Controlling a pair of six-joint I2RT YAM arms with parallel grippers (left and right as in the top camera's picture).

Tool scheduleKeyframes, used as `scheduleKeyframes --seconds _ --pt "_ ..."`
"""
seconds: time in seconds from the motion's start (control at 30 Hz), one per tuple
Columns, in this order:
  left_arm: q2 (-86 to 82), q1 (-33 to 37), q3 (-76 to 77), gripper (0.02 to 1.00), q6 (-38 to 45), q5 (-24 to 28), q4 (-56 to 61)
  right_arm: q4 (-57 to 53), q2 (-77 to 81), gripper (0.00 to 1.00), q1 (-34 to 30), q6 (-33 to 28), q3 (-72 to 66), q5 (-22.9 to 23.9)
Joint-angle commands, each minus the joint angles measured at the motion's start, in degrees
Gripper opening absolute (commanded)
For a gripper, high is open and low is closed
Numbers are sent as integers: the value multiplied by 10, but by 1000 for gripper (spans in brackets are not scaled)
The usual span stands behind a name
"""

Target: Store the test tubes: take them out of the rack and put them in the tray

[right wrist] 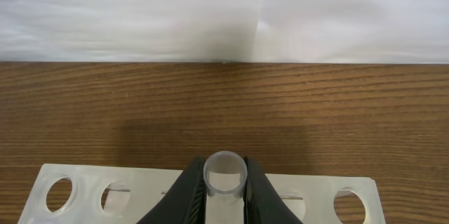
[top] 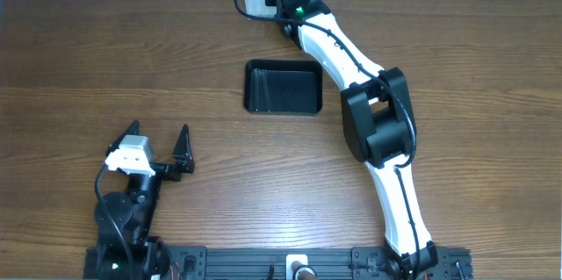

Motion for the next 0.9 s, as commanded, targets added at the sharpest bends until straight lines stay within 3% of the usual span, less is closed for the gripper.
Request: scheduleKeyframes --seconds 0.03,0.5,0.63,0.77,0.9 --pt "-3 2 -3 1000 9 5 -1 -1 6 110 -3 -3 16 13" --pt "-3 2 -3 1000 9 5 -1 -4 -197 93 5 -37 16 18" --pt "-3 2 -3 1000 9 5 -1 -105 -269 86 18 -20 15 17" --pt "-3 2 -3 1000 9 5 -1 -269 -285 64 29 33 15 -21" --pt "-3 2 -3 1000 9 5 -1 -388 -263 56 28 85 -14 -114"
